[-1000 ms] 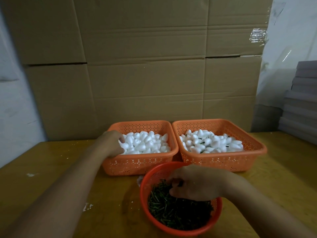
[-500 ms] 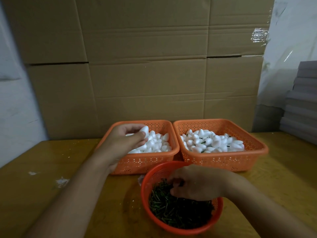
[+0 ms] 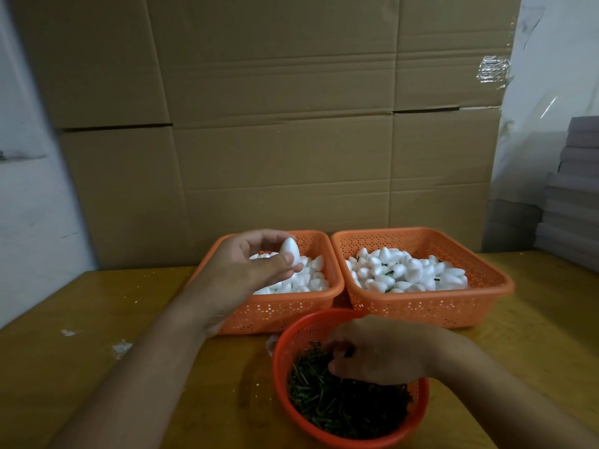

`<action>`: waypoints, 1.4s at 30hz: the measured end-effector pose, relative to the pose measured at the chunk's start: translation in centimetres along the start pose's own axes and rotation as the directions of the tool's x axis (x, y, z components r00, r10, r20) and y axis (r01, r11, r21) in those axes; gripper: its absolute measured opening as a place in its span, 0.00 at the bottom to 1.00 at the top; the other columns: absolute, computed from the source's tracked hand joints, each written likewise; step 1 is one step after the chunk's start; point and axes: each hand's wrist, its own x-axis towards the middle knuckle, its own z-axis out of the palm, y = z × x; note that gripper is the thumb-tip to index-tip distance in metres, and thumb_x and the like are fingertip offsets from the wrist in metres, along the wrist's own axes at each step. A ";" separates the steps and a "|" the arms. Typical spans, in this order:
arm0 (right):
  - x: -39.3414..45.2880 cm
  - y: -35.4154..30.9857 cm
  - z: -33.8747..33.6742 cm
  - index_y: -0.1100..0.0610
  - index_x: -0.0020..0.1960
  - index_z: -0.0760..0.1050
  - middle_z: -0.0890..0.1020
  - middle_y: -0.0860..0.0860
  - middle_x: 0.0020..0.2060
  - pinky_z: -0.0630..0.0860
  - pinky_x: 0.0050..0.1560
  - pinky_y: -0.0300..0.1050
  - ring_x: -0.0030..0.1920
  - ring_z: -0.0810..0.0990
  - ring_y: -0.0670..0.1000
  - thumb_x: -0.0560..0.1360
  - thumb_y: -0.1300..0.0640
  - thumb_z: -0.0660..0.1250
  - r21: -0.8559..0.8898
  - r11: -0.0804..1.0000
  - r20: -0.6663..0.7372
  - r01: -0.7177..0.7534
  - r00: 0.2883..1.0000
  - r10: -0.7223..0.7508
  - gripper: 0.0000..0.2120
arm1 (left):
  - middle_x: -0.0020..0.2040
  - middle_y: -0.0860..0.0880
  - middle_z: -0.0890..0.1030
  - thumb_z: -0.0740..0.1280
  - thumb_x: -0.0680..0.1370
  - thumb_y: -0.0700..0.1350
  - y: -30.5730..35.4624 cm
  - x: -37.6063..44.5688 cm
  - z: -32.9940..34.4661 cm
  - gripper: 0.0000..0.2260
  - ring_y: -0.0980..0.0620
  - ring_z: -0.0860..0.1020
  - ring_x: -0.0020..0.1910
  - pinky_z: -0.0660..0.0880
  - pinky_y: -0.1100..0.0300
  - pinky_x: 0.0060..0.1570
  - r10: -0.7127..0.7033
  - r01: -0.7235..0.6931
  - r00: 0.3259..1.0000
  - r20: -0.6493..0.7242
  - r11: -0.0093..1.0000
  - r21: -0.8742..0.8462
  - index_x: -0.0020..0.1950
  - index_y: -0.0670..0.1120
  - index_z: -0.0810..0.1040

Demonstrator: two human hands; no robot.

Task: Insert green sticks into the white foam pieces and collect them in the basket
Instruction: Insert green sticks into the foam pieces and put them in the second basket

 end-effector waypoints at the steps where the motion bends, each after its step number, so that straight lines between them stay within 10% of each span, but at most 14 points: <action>1: 0.0 0.1 0.0 0.45 0.67 0.73 0.80 0.43 0.56 0.76 0.56 0.45 0.54 0.78 0.45 0.80 0.42 0.62 0.004 1.000 0.000 -0.004 1.000 0.004 0.18 | 0.55 0.47 0.85 0.74 0.76 0.41 0.0 0.0 -0.1 0.08 0.45 0.85 0.53 0.81 0.61 0.49 -0.006 0.006 1.000 -0.002 1.000 -0.015 0.54 0.49 0.85; 20: -0.1 -0.1 -0.1 0.46 0.68 0.73 0.80 0.44 0.57 0.76 0.56 0.45 0.55 0.78 0.45 0.80 0.43 0.62 0.009 1.000 0.003 -0.008 1.000 0.008 0.18 | 0.53 0.53 0.85 0.71 0.73 0.25 0.4 -0.4 0.8 0.19 0.54 0.84 0.54 0.78 0.67 0.49 0.203 -0.209 0.978 0.049 0.960 0.187 0.45 0.50 0.87; 31: 0.0 0.0 0.1 0.46 0.69 0.72 0.79 0.44 0.59 0.75 0.58 0.45 0.57 0.77 0.46 0.80 0.43 0.62 -0.012 1.000 0.007 -0.005 1.000 0.005 0.19 | 0.42 0.42 0.84 0.68 0.76 0.49 0.7 -0.2 1.3 0.13 0.45 0.85 0.43 0.81 0.60 0.38 -0.218 0.233 0.972 0.084 0.893 -0.386 0.57 0.45 0.84; 42: 0.5 -0.2 1.2 0.46 0.68 0.74 0.78 0.45 0.61 0.75 0.55 0.42 0.59 0.77 0.47 0.76 0.46 0.67 -0.077 0.997 -0.037 0.020 0.999 -0.023 0.20 | 0.41 0.43 0.84 0.76 0.68 0.55 0.9 -0.3 1.6 0.11 0.50 0.85 0.40 0.81 0.63 0.36 -0.193 0.245 0.967 0.169 0.889 -0.386 0.42 0.48 0.87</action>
